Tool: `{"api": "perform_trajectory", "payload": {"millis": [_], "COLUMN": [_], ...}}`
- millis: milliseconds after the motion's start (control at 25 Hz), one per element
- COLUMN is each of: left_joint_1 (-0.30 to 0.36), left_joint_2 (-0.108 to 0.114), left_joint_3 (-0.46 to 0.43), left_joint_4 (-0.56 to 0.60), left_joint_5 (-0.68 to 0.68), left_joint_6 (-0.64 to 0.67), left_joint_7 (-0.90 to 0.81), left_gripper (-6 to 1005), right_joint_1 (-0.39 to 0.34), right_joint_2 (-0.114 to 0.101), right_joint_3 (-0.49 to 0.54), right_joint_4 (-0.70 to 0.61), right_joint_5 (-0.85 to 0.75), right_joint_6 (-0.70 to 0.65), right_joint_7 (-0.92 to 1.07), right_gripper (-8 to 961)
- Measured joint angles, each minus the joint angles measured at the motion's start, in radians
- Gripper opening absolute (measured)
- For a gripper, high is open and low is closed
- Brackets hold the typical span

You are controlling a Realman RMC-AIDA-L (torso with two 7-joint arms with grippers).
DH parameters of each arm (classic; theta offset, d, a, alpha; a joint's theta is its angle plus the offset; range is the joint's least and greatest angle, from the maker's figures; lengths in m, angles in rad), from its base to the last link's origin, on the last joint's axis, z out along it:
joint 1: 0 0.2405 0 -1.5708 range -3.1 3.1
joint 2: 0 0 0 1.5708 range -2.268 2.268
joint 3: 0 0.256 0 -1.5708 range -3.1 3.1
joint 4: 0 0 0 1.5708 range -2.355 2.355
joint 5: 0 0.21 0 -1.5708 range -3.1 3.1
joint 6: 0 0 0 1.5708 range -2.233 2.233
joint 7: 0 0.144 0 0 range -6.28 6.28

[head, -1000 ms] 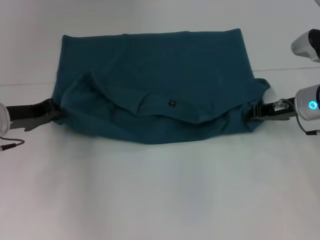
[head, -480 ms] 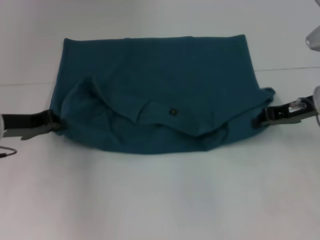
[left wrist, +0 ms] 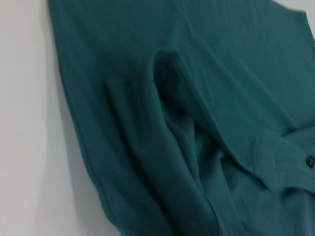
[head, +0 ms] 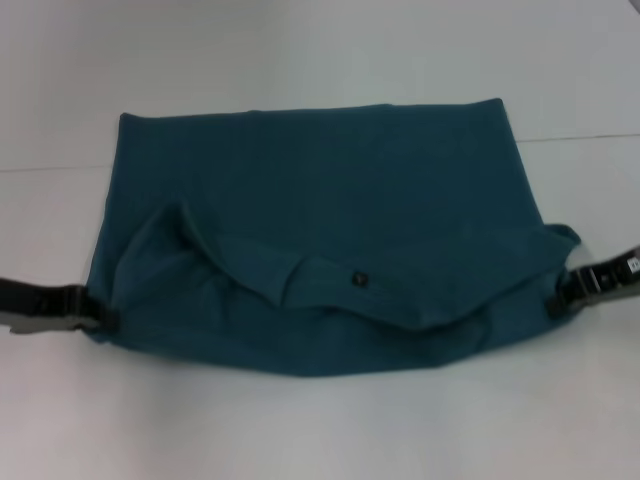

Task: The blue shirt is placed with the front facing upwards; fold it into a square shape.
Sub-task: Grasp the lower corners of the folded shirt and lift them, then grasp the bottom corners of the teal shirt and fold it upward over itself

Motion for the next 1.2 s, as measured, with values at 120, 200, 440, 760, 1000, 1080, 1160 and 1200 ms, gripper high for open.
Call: {"api": "perform_trajectory", "payload": {"millis": [120, 200, 440, 760, 1000, 1080, 1160, 1200], "left_joint_1": [0.025, 0.04, 0.089, 0.139, 0.148, 0.15, 0.154, 0.155], "left_joint_2": [0.0, 0.0, -0.006, -0.019, -0.021, -0.024, -0.026, -0.027], "left_joint_3": [-0.006, -0.007, 0.0, 0.001, 0.003, 0.006, 0.006, 0.006], "left_joint_4": [0.036, 0.047, 0.075, 0.129, 0.136, 0.136, 0.137, 0.137], "left_joint_5": [0.007, 0.007, 0.023, 0.092, 0.137, 0.148, 0.159, 0.163], "left_joint_6": [0.096, 0.141, 0.278, 0.376, 0.398, 0.412, 0.421, 0.422], "left_joint_7": [0.021, 0.033, 0.066, 0.077, 0.082, 0.087, 0.09, 0.09], "left_gripper": [49, 50, 50, 51, 52, 52, 53, 53], "right_joint_1": [-0.007, -0.015, -0.043, -0.066, -0.099, -0.11, -0.122, -0.126], "right_joint_2": [0.006, 0.007, 0.002, 0.004, 0.021, 0.028, 0.033, 0.035], "right_joint_3": [-0.004, -0.006, -0.001, -0.001, 0.0, 0.0, -0.001, -0.001], "right_joint_4": [-0.001, -0.008, -0.043, -0.053, -0.056, -0.059, -0.064, -0.066], "right_joint_5": [-0.029, -0.029, -0.026, -0.061, -0.064, -0.064, -0.064, -0.064], "right_joint_6": [-0.048, -0.077, -0.132, -0.235, -0.316, -0.332, -0.348, -0.357], "right_joint_7": [-0.01, -0.022, -0.036, -0.053, -0.066, -0.066, -0.068, -0.073], "right_gripper": [32, 33, 36, 40, 43, 44, 45, 45]}}
